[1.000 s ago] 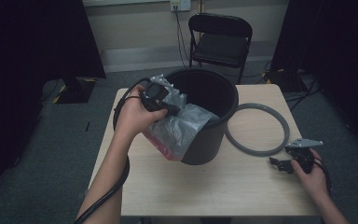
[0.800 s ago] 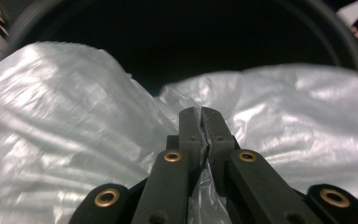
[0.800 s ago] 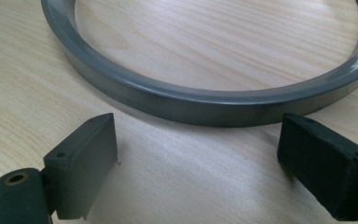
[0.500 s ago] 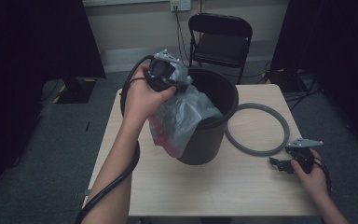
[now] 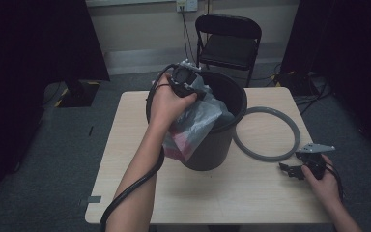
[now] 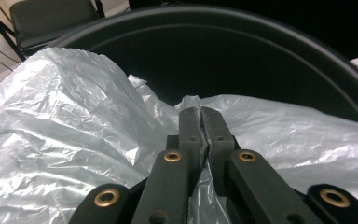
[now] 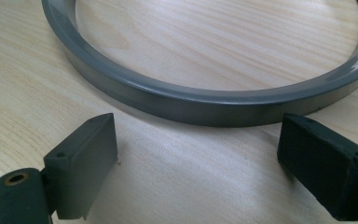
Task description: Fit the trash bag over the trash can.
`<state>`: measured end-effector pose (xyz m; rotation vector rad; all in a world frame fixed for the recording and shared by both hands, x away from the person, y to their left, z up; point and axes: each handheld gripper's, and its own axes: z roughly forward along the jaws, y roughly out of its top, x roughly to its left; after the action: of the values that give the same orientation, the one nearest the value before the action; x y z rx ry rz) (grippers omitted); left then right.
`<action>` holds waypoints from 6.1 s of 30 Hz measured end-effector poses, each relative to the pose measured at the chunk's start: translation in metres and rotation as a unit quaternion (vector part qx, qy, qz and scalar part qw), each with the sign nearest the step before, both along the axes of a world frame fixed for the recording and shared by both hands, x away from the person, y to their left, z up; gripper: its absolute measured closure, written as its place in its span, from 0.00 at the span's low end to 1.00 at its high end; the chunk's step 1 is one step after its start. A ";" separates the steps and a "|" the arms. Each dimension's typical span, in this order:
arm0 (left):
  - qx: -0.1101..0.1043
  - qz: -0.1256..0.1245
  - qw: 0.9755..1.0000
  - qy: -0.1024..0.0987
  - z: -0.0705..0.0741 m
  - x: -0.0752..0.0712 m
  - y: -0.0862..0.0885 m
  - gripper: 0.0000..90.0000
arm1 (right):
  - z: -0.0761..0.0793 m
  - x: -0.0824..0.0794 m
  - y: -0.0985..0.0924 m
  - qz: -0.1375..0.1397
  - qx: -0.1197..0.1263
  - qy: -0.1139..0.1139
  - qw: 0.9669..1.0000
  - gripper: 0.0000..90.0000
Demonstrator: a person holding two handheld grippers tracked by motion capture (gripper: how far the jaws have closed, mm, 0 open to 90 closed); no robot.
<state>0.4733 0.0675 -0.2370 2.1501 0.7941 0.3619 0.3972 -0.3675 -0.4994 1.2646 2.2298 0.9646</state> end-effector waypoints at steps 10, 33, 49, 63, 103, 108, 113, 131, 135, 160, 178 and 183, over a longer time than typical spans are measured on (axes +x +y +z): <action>-0.015 0.000 1.000 0.014 -0.009 0.000 0.009 0.90 | 0.002 0.002 -0.001 0.010 -0.003 0.010 1.000 0.13; 0.003 0.000 1.000 -0.022 0.003 -0.009 0.025 0.34 | 0.046 0.010 0.018 0.110 -0.054 0.058 0.991 0.16; 0.015 -0.027 0.999 -0.035 0.021 -0.042 0.070 0.20 | 0.047 0.013 0.027 0.124 -0.048 0.054 0.990 0.16; 0.000 -0.045 0.999 -0.010 -0.004 -0.050 0.078 0.37 | 0.052 0.017 0.037 0.127 -0.047 0.049 0.990 0.16; 0.028 -0.006 0.999 0.016 0.020 0.004 0.000 0.99 | 0.139 0.033 0.076 0.215 -0.064 0.031 0.974 0.16; 0.023 -0.007 1.000 0.018 0.017 0.007 -0.007 0.98 | 0.162 0.034 0.085 0.239 -0.071 0.030 0.968 0.16; 0.016 -0.006 1.000 0.018 0.016 0.007 -0.007 0.98 | 0.185 0.037 0.093 0.259 -0.085 0.025 0.962 0.16; -0.013 0.023 1.000 0.013 0.020 0.017 -0.008 0.98 | 0.249 0.042 0.129 0.293 -0.075 -0.015 0.953 0.16; -0.012 0.026 0.999 0.014 0.020 0.017 -0.008 0.98 | 0.258 0.041 0.143 0.309 -0.079 -0.019 0.948 0.17; -0.030 0.048 0.998 0.010 0.021 0.021 -0.008 0.97 | 0.290 0.046 0.223 0.370 -0.033 -0.028 0.928 0.50; -0.073 0.046 0.996 -0.014 0.028 0.007 0.041 0.45 | 0.283 0.071 0.219 0.277 -0.067 -0.009 0.959 1.00; -0.051 0.037 0.998 -0.018 0.028 -0.004 0.057 0.41 | 0.280 0.075 0.209 0.251 -0.061 -0.009 0.966 1.00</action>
<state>0.4691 0.1248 -0.2094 2.0177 0.8560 0.3894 0.4720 -0.1588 -0.2197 0.6384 2.6086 0.9793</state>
